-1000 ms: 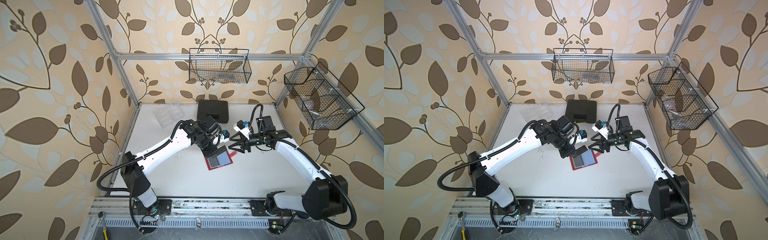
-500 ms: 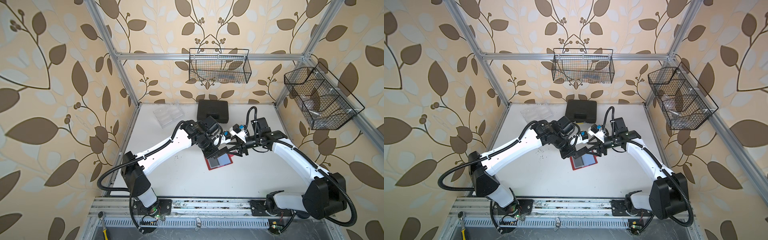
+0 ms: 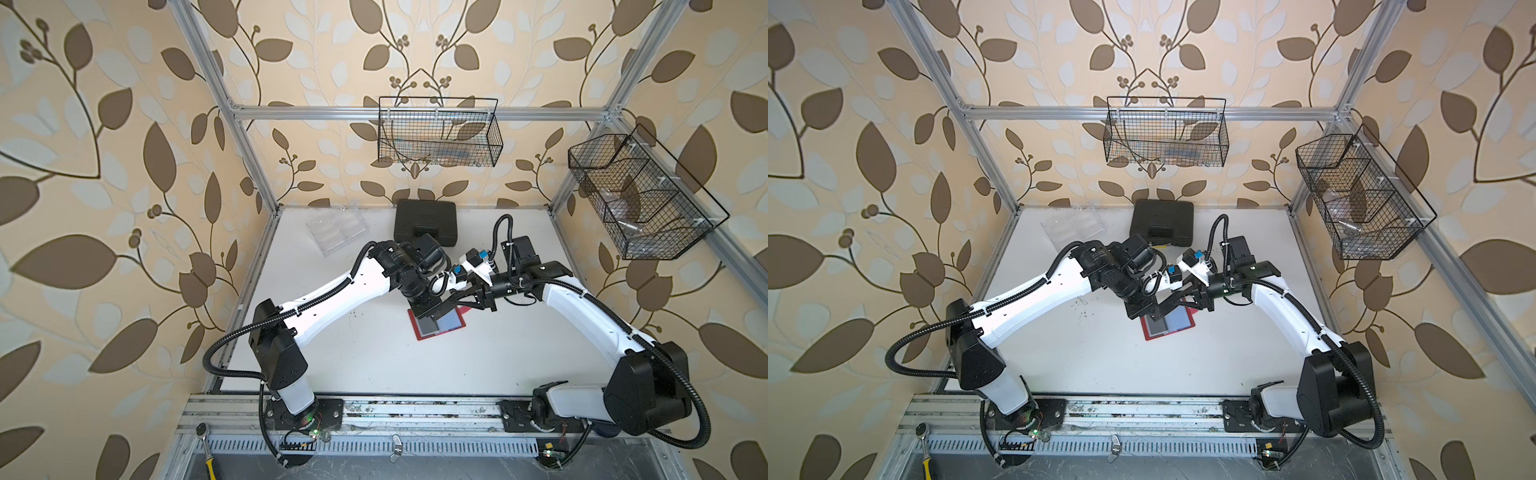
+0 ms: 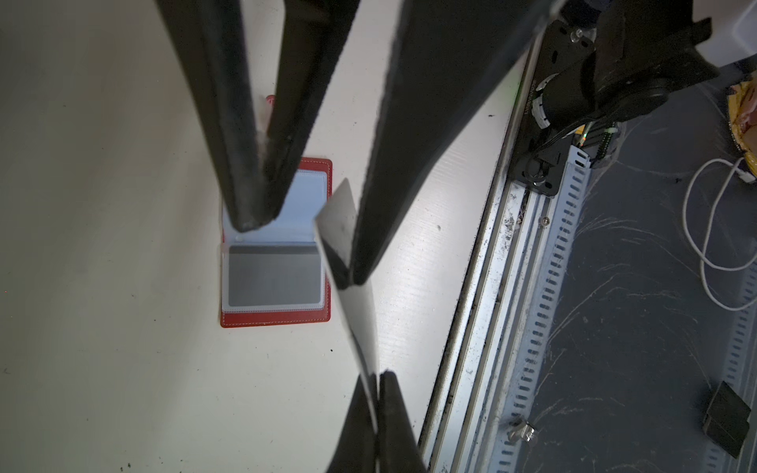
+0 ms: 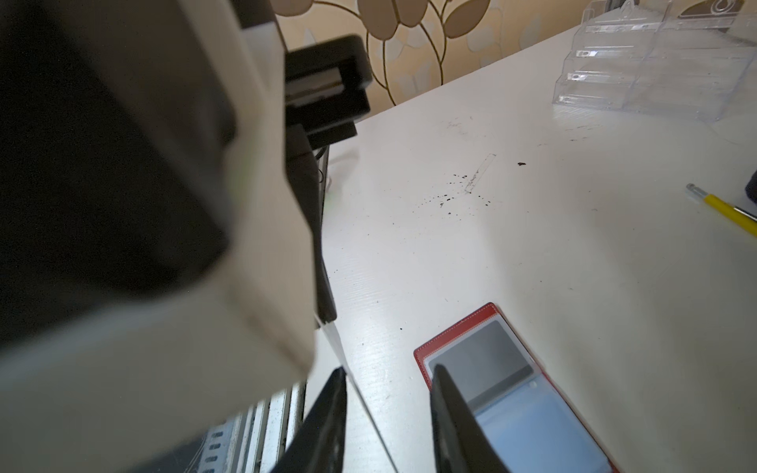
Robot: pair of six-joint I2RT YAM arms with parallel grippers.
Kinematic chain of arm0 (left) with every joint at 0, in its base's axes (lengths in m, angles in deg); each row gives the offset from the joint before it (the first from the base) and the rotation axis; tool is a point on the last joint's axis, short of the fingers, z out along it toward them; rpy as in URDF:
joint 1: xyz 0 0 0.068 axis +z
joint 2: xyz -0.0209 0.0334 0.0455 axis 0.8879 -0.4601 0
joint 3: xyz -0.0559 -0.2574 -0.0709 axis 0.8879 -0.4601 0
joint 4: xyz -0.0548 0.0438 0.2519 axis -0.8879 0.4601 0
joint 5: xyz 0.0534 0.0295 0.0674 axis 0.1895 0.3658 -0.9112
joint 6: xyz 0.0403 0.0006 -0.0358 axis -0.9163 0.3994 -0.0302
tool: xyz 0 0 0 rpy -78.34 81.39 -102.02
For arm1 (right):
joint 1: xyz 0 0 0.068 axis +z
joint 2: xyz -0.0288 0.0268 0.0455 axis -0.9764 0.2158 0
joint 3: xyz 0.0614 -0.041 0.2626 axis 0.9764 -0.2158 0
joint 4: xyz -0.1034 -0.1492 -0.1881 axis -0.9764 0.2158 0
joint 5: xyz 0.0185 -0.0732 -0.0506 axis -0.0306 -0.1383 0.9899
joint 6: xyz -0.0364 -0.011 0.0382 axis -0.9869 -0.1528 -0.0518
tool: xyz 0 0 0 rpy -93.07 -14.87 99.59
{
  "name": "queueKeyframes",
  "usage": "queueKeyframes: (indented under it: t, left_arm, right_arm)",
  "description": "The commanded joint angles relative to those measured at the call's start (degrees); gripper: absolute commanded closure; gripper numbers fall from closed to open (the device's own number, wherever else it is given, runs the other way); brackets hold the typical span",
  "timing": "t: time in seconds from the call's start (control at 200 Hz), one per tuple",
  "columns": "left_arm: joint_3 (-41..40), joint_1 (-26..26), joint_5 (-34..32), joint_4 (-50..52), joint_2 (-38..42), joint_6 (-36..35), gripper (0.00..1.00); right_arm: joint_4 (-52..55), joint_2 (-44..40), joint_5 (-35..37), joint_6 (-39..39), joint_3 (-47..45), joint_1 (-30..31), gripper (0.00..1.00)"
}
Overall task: Take the credit cards out of the card holder
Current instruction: Pass the credit card.
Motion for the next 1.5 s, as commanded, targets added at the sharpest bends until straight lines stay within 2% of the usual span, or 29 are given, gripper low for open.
queueKeyframes:
  t: [0.0,0.08,0.43,0.555,0.625,0.715,0.815,1.02,1.165,1.385,1.494]
  left_arm:
    - [3.1,-0.4,1.5,-0.7,-1.0,0.1,1.00]
    - [3.8,-0.4,1.0,-0.4,-1.6,0.3,1.00]
    - [5.0,-0.3,-1.0,-0.2,-3.0,1.4,1.00]
    - [5.3,-0.1,-1.9,-0.6,-3.0,2.3,0.86]
    - [4.9,0.3,-2.0,-1.4,-2.6,3.0,0.72]
    - [4.2,0.6,-2.0,-2.2,-2.2,3.5,0.62]
    - [3.8,0.6,-2.2,-2.5,-1.9,3.8,0.56]
    - [2.9,1.9,-1.3,-4.4,-0.7,4.6,0.51]
    - [1.8,3.2,1.6,-6.7,0.1,4.9,0.53]
    - [1.1,4.7,6.3,-6.7,-0.6,4.2,0.76]
    - [1.3,4.7,7.4,-5.9,-1.1,3.7,0.82]
  right_arm:
    - [1.2,0.2,-2.7,-3.8,-0.8,0.7,0.85]
    - [1.2,0.1,-3.8,-3.8,-0.8,0.9,1.00]
    - [0.3,-1.5,-5.9,-2.5,-1.8,1.4,1.00]
    - [0.2,-1.9,-5.2,-2.0,-2.3,1.4,1.00]
    - [-0.7,-2.3,-4.8,-1.3,-2.7,1.3,1.00]
    - [-1.6,-2.7,-4.3,-0.6,-2.9,1.0,1.00]
    - [-2.0,-2.9,-3.8,-0.4,-3.0,0.6,1.00]
    - [-2.7,-4.0,-3.2,-0.6,-3.5,0.6,1.00]
    - [-4.1,-5.5,-3.0,-0.5,-4.7,0.7,1.00]
    - [-4.1,-6.1,-3.2,-0.2,-5.2,0.7,1.00]
    - [-4.7,-6.4,-3.0,0.0,-5.2,0.7,1.00]
